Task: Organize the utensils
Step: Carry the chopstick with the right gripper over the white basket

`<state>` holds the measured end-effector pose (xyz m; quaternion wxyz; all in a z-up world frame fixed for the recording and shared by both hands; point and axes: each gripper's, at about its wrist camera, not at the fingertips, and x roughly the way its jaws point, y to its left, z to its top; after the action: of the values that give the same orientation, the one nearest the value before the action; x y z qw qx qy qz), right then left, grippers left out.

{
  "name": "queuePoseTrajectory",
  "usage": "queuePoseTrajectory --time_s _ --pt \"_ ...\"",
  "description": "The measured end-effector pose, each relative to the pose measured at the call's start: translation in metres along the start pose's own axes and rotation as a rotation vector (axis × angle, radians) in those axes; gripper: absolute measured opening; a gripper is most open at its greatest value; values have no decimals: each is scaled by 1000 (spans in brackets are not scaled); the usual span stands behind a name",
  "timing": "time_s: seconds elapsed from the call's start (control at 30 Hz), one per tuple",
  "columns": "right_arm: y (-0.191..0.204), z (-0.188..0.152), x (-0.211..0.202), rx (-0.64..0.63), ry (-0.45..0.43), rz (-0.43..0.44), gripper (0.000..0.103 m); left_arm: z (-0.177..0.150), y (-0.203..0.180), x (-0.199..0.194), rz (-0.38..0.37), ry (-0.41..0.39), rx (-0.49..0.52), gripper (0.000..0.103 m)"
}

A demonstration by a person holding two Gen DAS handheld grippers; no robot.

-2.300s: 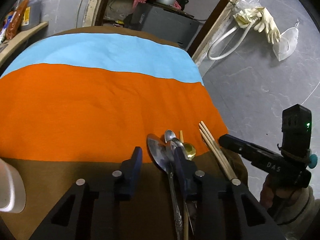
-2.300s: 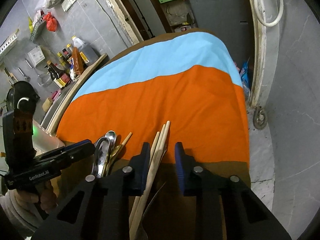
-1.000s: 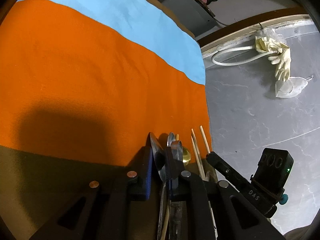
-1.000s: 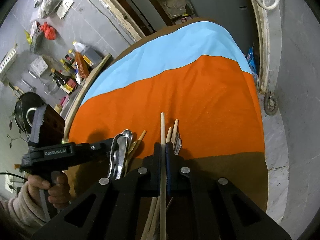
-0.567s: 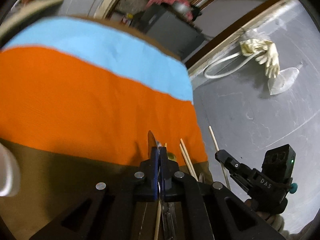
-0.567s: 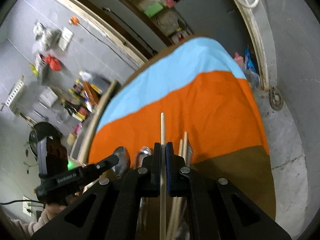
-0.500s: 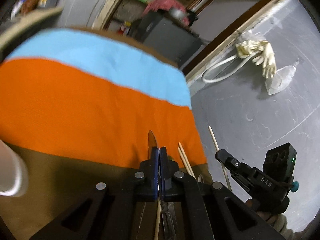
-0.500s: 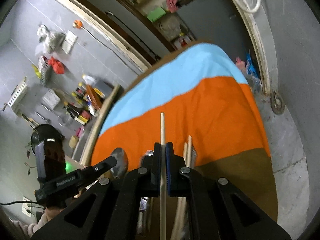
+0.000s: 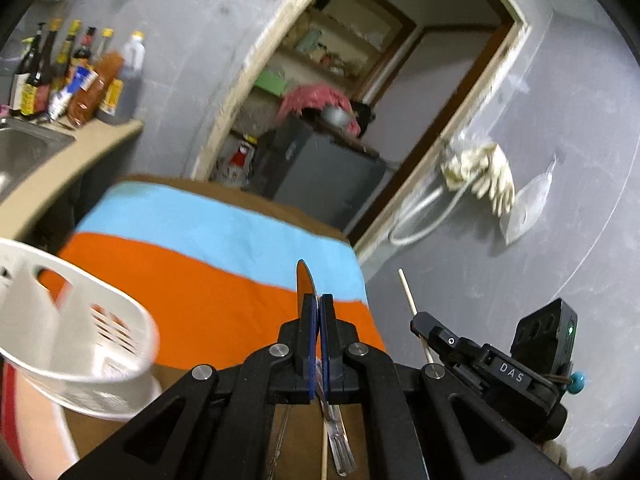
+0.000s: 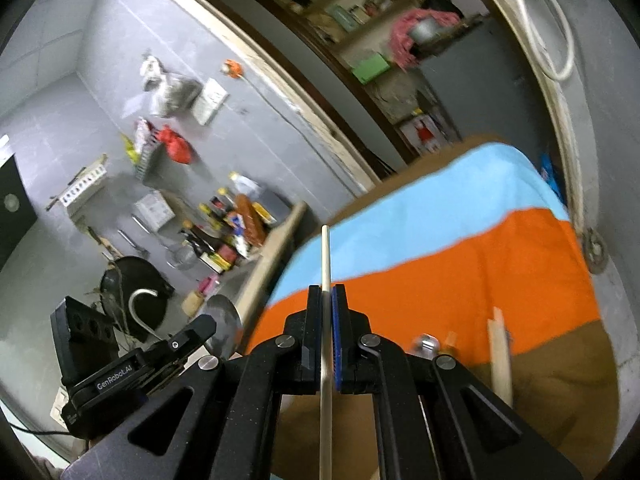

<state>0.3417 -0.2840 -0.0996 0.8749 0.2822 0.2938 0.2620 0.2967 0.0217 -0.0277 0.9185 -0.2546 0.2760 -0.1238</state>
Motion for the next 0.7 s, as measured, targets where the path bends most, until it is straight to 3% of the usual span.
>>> queuePoseTrajectory --time_s 0.4,0.7 --pt "104 -5 44 -35 -182 155 4 63 76 -80 65 -229 -51 2" --pt "163 -17 88 -102 -350 160 4 92 144 -89 88 -383 -94 2"
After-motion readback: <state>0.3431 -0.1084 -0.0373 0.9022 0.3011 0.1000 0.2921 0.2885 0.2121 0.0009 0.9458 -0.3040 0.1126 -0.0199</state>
